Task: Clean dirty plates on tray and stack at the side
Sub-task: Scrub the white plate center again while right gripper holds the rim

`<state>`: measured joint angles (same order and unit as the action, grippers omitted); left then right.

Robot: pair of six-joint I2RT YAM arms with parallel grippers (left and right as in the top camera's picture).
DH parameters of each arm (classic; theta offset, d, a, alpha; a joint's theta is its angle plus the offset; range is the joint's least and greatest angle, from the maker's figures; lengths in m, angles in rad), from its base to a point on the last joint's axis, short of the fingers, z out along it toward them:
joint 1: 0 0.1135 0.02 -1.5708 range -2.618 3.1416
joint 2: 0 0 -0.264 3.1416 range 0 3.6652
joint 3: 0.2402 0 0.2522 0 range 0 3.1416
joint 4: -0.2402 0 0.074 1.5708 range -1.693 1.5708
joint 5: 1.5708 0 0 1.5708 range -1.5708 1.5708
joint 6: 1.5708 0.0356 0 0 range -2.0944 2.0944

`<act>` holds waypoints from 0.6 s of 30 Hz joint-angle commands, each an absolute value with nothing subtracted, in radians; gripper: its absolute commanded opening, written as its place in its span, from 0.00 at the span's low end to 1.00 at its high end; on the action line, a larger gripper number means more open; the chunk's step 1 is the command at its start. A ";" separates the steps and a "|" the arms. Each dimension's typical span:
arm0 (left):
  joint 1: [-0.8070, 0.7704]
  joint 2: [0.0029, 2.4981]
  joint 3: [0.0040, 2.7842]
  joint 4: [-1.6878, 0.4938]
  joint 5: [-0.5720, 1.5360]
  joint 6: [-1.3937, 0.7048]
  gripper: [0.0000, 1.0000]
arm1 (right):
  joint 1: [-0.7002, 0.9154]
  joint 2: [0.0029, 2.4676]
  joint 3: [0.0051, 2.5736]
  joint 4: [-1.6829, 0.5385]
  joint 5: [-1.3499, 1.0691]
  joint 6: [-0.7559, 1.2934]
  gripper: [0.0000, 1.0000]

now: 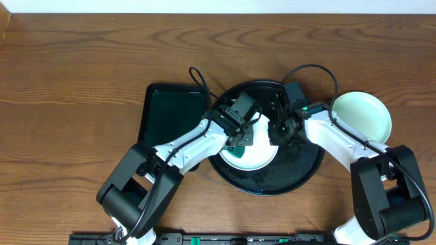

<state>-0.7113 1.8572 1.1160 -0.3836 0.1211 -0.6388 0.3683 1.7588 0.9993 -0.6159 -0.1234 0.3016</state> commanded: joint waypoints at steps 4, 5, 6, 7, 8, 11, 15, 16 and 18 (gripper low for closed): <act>-0.765 1.897 1.103 -0.315 0.363 -0.694 0.08 | 0.381 1.752 1.011 -0.617 -0.166 0.290 0.02; -0.770 1.897 1.103 -0.304 0.371 -0.694 0.08 | 0.381 1.752 1.011 -0.617 -0.166 0.291 0.02; -0.772 1.897 1.103 -0.298 0.375 -0.694 0.08 | 0.381 1.752 1.011 -0.617 -0.166 0.290 0.02; -0.772 1.897 1.103 -0.297 0.375 -0.694 0.08 | 0.381 1.752 1.011 -0.617 -0.166 0.291 0.02; -0.772 1.897 1.103 -0.297 0.375 -0.694 0.07 | 0.381 1.752 1.011 -0.617 -0.166 0.290 0.02; -0.769 1.894 1.103 -0.297 0.379 -0.694 0.07 | 0.381 1.752 1.011 -0.617 -0.166 0.290 0.02; -0.769 1.869 1.106 -0.297 0.377 -0.665 0.08 | 0.381 1.752 1.011 -0.617 -0.166 0.291 0.02; -0.769 1.856 1.106 -0.297 0.373 -0.647 0.07 | 0.381 1.752 1.011 -0.617 -0.166 0.291 0.02; -0.769 1.831 1.106 -0.298 0.363 -0.616 0.07 | 0.381 1.752 1.011 -0.617 -0.166 0.291 0.03</act>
